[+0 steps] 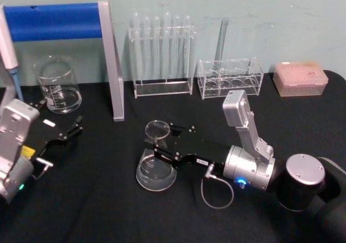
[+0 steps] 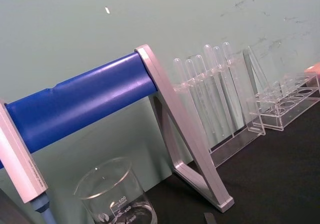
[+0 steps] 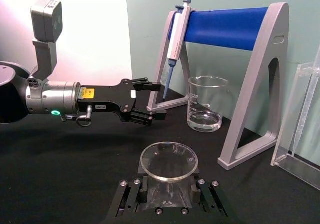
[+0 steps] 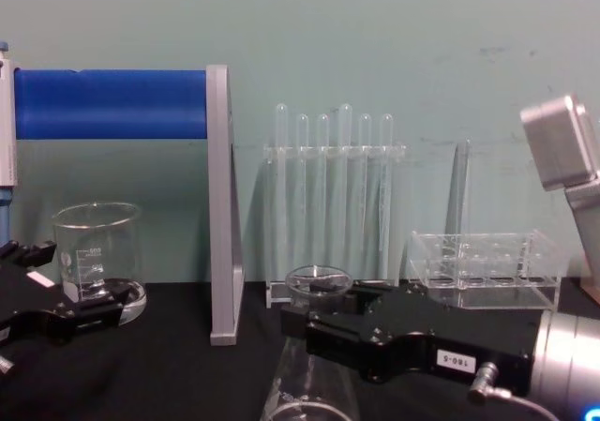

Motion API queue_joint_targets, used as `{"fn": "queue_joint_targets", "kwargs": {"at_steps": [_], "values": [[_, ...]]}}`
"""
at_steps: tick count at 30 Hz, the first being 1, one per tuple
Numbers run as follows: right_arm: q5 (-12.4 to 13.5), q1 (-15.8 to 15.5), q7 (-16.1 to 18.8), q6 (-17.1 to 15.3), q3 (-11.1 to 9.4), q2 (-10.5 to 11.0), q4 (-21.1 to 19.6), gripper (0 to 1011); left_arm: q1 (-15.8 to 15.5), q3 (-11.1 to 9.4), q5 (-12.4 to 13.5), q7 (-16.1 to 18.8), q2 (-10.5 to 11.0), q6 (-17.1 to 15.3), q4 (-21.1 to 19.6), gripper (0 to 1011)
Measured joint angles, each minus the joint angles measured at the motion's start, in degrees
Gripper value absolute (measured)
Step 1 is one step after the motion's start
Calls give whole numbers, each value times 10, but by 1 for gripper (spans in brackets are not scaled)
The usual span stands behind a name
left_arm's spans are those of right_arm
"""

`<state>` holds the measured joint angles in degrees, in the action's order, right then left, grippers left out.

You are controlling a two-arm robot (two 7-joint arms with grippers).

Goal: Grasp the erlenmeyer flask with one hand, shake it three times, then place it back.

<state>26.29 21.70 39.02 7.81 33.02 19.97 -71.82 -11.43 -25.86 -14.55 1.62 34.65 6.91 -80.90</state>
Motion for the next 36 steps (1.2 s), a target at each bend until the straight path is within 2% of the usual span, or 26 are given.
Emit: {"fn": "queue_joint_targets", "kwargs": {"at_steps": [3, 6, 7, 9, 13, 14, 22, 30, 36], "values": [[0, 0, 0, 0, 0, 0, 0, 459, 0, 0, 0, 0, 0, 0, 0, 1001], [-1, 0, 0, -1, 0, 0, 0, 536, 0, 0, 0, 0, 0, 0, 0, 1001], [-1, 0, 0, -1, 0, 0, 0, 596, 0, 0, 0, 0, 0, 0, 0, 1001], [-1, 0, 0, -1, 0, 0, 0, 630, 0, 0, 0, 0, 0, 0, 0, 1001], [0, 0, 0, -1, 0, 0, 0, 794, 0, 0, 0, 0, 0, 0, 0, 1001], [0, 0, 1, -1, 0, 0, 0, 794, 0, 0, 0, 0, 0, 0, 0, 1001], [0, 0, 1, -1, 0, 0, 0, 1002, 0, 0, 0, 0, 0, 0, 0, 1001], [1, 0, 1, -1, 0, 0, 0, 1002, 0, 0, 0, 0, 0, 0, 0, 1001], [11, -2, 18, 1, -2, 8, -7, 1002, 0, 0, 0, 0, 0, 0, 0, 1001]]}}
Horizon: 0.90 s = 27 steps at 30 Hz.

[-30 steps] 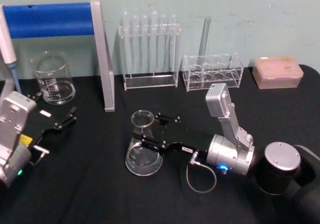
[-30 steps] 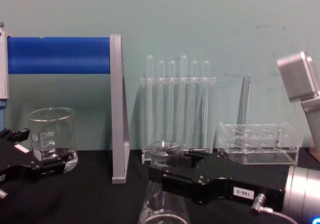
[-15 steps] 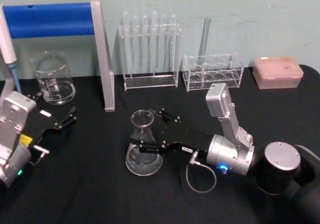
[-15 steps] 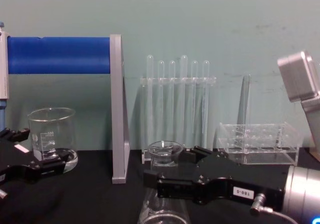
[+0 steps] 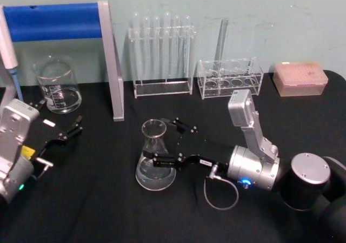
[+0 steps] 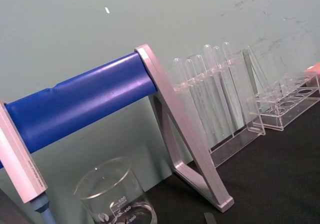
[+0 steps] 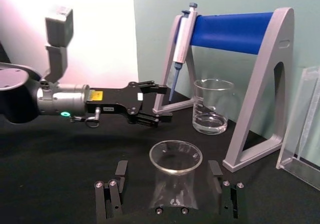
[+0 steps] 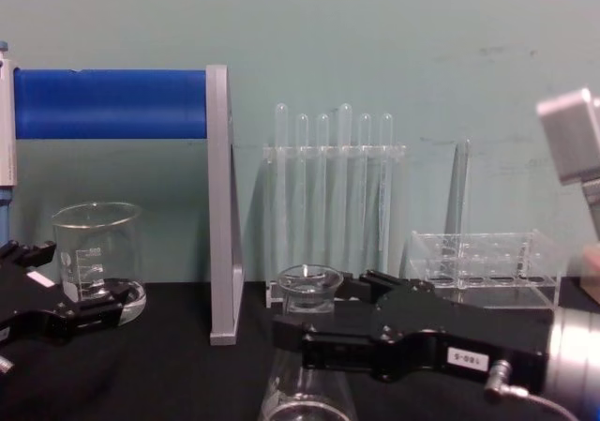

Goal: Grasp the erlenmeyer flask with one hand, shake it three times, then place it back.

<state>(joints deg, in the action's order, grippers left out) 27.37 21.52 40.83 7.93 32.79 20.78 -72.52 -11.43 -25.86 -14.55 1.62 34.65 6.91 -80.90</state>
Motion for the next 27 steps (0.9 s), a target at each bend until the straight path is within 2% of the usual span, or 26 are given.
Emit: {"fn": "queue_joint_targets", "kwargs": {"at_steps": [13, 27], "values": [[18, -22, 28, -11, 1, 53, -57, 1002, 0, 0, 0, 0, 0, 0, 0, 1001], [32, -54, 2, -19, -24, 95, -94, 1002, 0, 0, 0, 0, 0, 0, 0, 1001]]}}
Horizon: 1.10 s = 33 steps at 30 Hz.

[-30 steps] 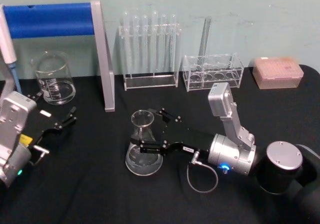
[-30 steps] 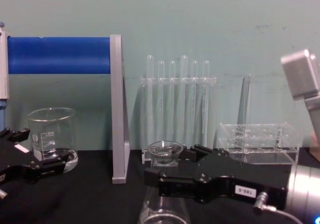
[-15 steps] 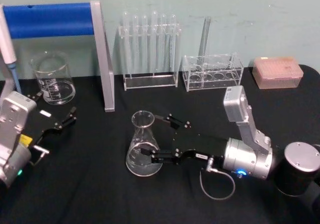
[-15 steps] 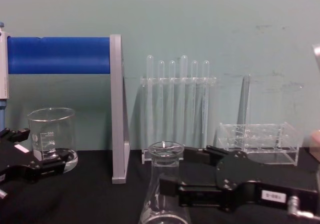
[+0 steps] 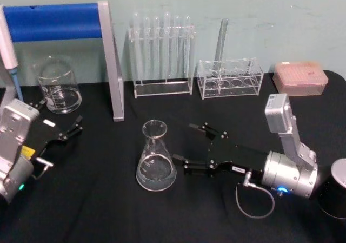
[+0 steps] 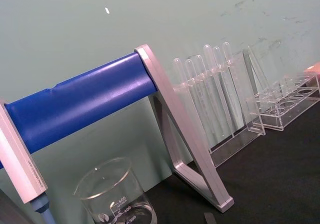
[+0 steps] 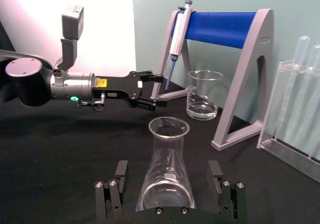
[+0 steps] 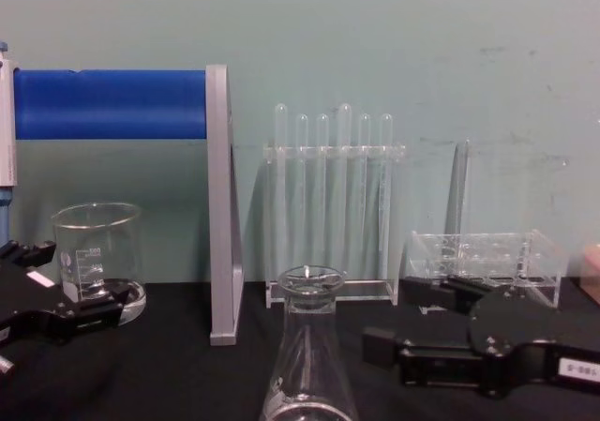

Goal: Grasp the erlenmeyer flask with one hand, shake it three times, then place it back.

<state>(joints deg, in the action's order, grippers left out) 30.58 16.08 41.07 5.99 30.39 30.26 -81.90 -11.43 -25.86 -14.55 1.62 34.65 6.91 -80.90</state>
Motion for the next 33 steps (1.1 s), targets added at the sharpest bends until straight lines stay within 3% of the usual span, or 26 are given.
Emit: {"fn": "queue_joint_targets", "kwargs": {"at_steps": [4, 10, 15, 17, 21, 33], "values": [[3, -8, -7, 1, -8, 7, -8, 1002, 0, 0, 0, 0, 0, 0, 0, 1001], [-1, -19, -48, 5, -30, 4, -13, 1002, 0, 0, 0, 0, 0, 0, 0, 1001], [-20, -28, -114, 9, -55, -15, -10, 1003, 0, 0, 0, 0, 0, 0, 0, 1001], [-36, -30, -158, 15, -68, -31, -2, 1003, 0, 0, 0, 0, 0, 0, 0, 1001], [-61, -30, -206, 24, -78, -54, 17, 1003, 0, 0, 0, 0, 0, 0, 0, 1001], [-102, -21, -271, 25, -91, -102, 84, 1002, 0, 0, 0, 0, 0, 0, 0, 1001]]}}
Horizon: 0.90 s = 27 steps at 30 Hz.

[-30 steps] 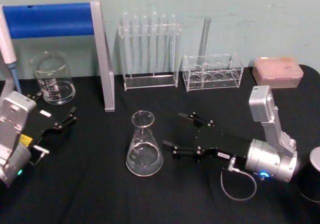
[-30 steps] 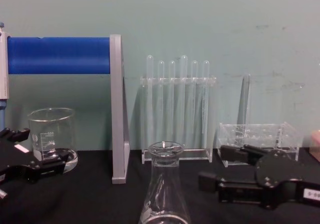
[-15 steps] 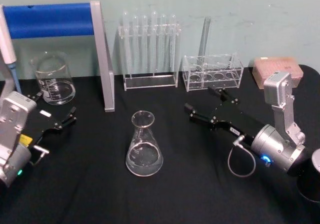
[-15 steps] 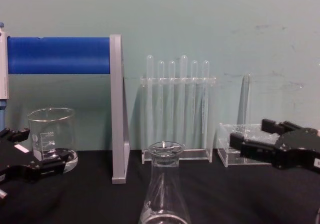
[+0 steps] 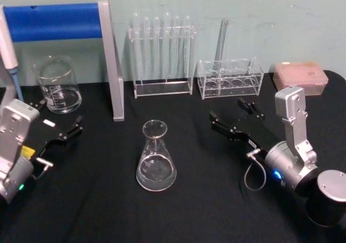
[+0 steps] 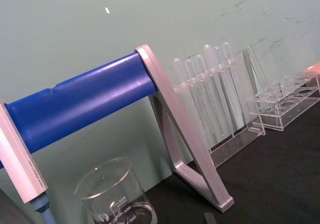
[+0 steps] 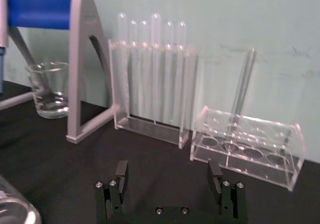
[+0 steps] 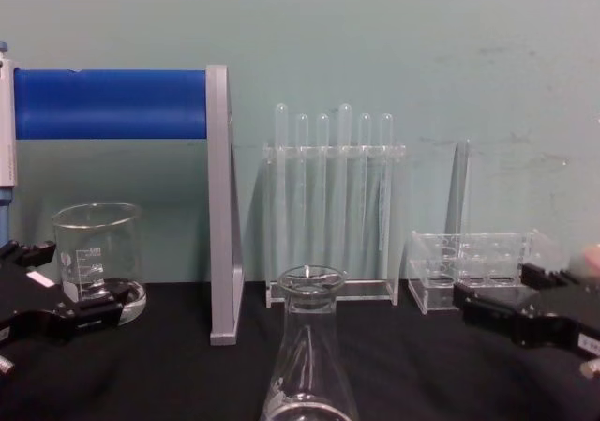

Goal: Grasp the erlenmeyer flask with one hand, shake it three times, then place it back.

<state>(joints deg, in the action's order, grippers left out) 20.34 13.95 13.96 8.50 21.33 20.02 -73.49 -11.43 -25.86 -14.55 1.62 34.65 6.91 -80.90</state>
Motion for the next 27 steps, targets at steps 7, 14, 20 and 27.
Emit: {"fn": "queue_joint_targets", "kwargs": {"at_steps": [7, 14, 20, 27], "values": [[-11, 1, -7, -7, -9, -13, 19, 1003, 0, 0, 0, 0, 0, 0, 0, 1001], [-11, 2, -7, -7, -9, -13, 19, 1002, 0, 0, 0, 0, 0, 0, 0, 1001], [-11, 2, -7, -7, -8, -12, 18, 1002, 0, 0, 0, 0, 0, 0, 0, 1001], [-10, 2, -6, -7, -7, -12, 17, 1002, 0, 0, 0, 0, 0, 0, 0, 1001]]}}
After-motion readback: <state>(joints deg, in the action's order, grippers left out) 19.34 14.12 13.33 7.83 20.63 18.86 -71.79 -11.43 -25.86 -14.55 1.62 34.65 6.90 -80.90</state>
